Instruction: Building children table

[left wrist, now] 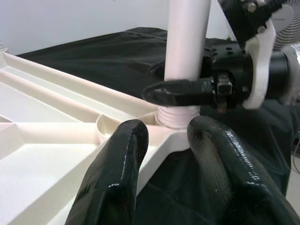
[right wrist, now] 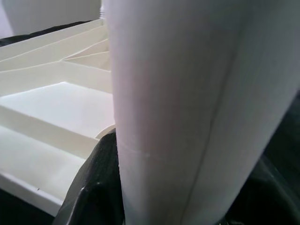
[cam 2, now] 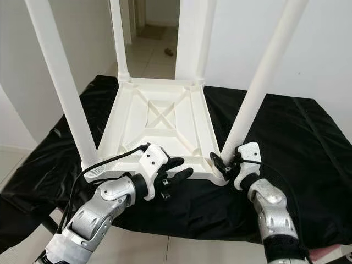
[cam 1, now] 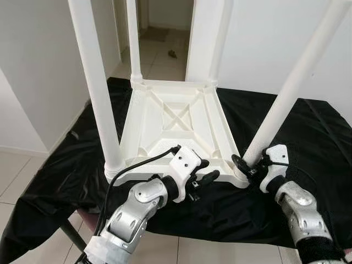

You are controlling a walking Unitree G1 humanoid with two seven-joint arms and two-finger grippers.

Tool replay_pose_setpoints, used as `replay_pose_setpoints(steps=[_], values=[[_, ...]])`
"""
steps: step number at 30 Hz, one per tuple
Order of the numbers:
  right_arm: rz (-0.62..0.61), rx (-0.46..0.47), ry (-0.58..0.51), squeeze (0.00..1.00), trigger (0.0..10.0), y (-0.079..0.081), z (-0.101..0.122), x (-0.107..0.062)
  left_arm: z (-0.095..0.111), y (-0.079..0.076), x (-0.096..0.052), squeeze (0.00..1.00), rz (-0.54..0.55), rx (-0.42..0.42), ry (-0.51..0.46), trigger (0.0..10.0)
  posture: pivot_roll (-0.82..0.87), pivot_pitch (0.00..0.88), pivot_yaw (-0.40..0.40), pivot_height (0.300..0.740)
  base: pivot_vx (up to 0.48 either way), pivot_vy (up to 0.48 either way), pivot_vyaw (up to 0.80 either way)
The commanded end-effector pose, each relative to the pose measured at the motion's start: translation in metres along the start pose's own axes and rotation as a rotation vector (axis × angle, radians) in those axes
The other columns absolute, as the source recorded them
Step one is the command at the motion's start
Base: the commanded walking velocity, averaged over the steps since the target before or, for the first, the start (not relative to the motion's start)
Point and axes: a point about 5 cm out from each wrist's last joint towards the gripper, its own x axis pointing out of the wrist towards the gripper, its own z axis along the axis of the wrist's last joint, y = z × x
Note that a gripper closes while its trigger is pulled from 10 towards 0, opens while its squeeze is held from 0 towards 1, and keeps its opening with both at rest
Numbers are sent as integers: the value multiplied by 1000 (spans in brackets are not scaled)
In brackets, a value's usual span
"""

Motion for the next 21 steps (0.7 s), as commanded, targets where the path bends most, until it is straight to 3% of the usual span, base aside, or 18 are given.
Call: replay_pose_setpoints(steps=[1, 6, 8, 10, 21], values=[[-69, 21, 106, 0, 0, 10, -20, -3, -1, 0, 1, 0, 17, 6, 0, 10000, -13, 0, -36, 740, 0, 0, 0], [-203, 59, 126, 0, 0, 19, -24, 0, 0, -1, 2, 0, 17, 7, -5, 10000, -13, 0, -36, 740, 0, 0, 0], [-203, 59, 126, 0, 0, 19, -24, 0, 0, -1, 2, 0, 17, 7, -5, 10000, -13, 0, -36, 740, 0, 0, 0], [-307, 66, 137, 0, 0, 25, -25, 0, 1, -1, 3, 0, 19, 5, -6, 10000, -7, 0, -42, 740, 0, 0, 0], [-600, 104, 150, 0, 0, 50, -21, 11, 3, 2, 3, 0, 34, 5, -14, 10000, 5, 0, -38, 740, 0, 0, 0]])
